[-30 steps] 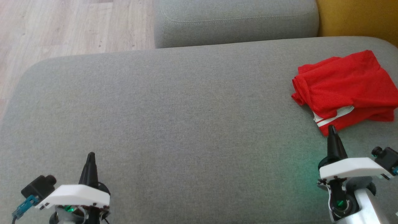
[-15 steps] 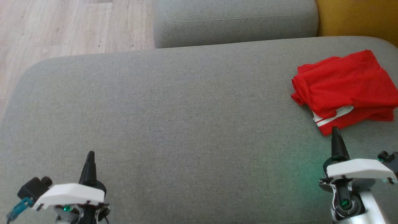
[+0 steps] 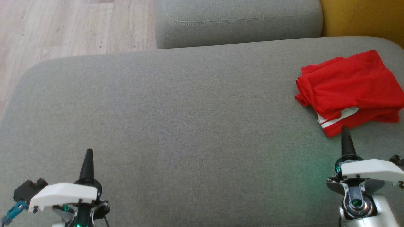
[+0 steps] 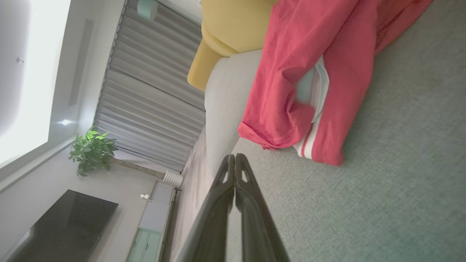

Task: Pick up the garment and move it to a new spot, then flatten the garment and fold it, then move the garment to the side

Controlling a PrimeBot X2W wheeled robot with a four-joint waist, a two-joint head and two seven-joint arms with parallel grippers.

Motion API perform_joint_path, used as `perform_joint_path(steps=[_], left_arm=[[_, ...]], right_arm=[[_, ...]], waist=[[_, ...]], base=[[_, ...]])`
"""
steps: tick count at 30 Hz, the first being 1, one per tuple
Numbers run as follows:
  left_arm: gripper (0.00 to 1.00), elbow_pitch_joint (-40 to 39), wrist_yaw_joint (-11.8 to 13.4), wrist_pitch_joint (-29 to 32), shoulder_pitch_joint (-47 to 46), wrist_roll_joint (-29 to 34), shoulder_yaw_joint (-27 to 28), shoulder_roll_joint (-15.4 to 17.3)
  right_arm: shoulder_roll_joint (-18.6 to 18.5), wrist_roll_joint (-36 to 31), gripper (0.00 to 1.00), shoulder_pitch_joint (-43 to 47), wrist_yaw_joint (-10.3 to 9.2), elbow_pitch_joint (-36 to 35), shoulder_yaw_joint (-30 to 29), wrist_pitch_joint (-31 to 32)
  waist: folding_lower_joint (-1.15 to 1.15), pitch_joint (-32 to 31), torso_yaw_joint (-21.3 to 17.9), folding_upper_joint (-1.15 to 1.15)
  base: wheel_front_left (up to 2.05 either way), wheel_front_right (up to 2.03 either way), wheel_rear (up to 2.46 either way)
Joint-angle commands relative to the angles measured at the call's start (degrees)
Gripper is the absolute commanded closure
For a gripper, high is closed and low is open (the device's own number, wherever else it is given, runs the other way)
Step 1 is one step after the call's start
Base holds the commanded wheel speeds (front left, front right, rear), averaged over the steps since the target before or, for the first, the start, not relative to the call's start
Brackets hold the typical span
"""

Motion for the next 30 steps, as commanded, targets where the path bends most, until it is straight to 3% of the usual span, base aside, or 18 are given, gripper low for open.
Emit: perform_joint_path(steps=[1, 30], left_arm=[[1.0, -2.25, -0.51, 0.77, -3.12, -2.27, 1.54, 0.57], [1.0, -3.34, -1.73, 5.49, -4.11, -21.15, 3.25, 0.67]], right_arm=[[-0.02, 2.19, 1.0, -0.76, 0.3, -2.66, 0.32, 0.55], [0.99, 19.23, 1.0, 0.53, 0.4, -6.27, -2.74, 5.19]], waist=[[0.0, 0.0, -0.01, 0.0], [0.0, 0.02, -0.18, 0.0]], base=[[0.0, 0.0, 0.0], [0.0, 0.0, 0.0]])
